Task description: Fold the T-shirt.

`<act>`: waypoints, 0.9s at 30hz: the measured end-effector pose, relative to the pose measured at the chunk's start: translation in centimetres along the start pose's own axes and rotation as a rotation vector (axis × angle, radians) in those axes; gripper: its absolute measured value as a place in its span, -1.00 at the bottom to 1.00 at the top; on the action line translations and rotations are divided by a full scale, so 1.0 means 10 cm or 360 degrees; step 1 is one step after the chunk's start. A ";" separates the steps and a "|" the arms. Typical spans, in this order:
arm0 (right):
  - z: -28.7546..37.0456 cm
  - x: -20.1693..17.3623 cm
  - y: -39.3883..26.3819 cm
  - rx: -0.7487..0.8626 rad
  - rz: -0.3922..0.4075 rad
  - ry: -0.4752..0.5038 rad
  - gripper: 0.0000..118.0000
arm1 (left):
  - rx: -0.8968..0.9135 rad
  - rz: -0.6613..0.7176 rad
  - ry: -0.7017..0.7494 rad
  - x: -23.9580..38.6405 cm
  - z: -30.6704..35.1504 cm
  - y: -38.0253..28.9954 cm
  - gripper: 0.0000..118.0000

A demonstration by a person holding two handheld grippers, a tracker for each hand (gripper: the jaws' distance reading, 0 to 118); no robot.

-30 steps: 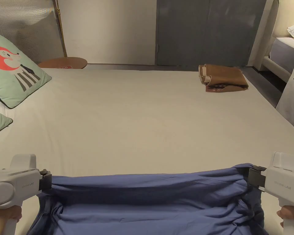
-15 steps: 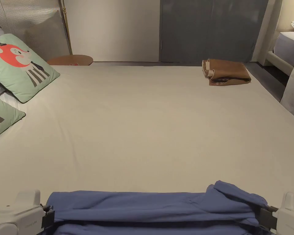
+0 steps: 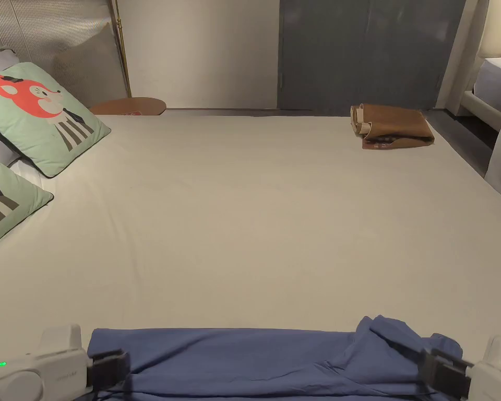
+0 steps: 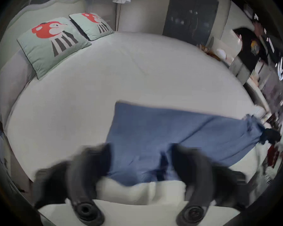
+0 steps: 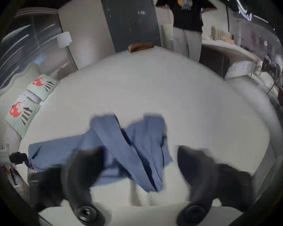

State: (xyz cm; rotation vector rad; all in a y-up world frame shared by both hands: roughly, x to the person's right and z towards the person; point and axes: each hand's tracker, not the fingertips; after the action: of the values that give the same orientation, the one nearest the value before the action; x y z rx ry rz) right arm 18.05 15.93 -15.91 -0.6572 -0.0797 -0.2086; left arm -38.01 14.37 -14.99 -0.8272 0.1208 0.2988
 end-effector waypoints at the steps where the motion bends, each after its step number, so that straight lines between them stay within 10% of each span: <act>1: 0.09 -0.08 0.10 0.0104 0.0028 0.0013 0.99 | 0.0095 0.0013 -0.0042 0.07 0.09 0.07 0.83; 13: 0.78 -1.15 0.85 0.1008 0.0389 0.0086 0.96 | 0.1308 -0.0214 -0.0064 1.11 1.02 0.70 0.82; 16: 0.84 -1.28 0.88 0.1092 0.0465 0.0068 0.48 | 0.1382 -0.0264 -0.0014 1.22 1.05 0.70 0.49; 20: 0.83 -1.39 0.87 0.1134 0.0513 0.0029 -0.70 | 0.1424 -0.0324 -0.0006 1.33 1.03 0.67 -0.87; 27: 0.82 -1.41 0.88 0.1139 0.0502 0.0037 -0.99 | 0.1367 -0.0391 -0.0055 1.32 0.96 0.69 -1.00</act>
State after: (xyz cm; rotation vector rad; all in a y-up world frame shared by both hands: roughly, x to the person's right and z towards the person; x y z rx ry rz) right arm 6.13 30.11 -16.63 0.0510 -0.0235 0.1203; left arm -27.71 28.73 -16.30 0.0192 0.1005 0.0110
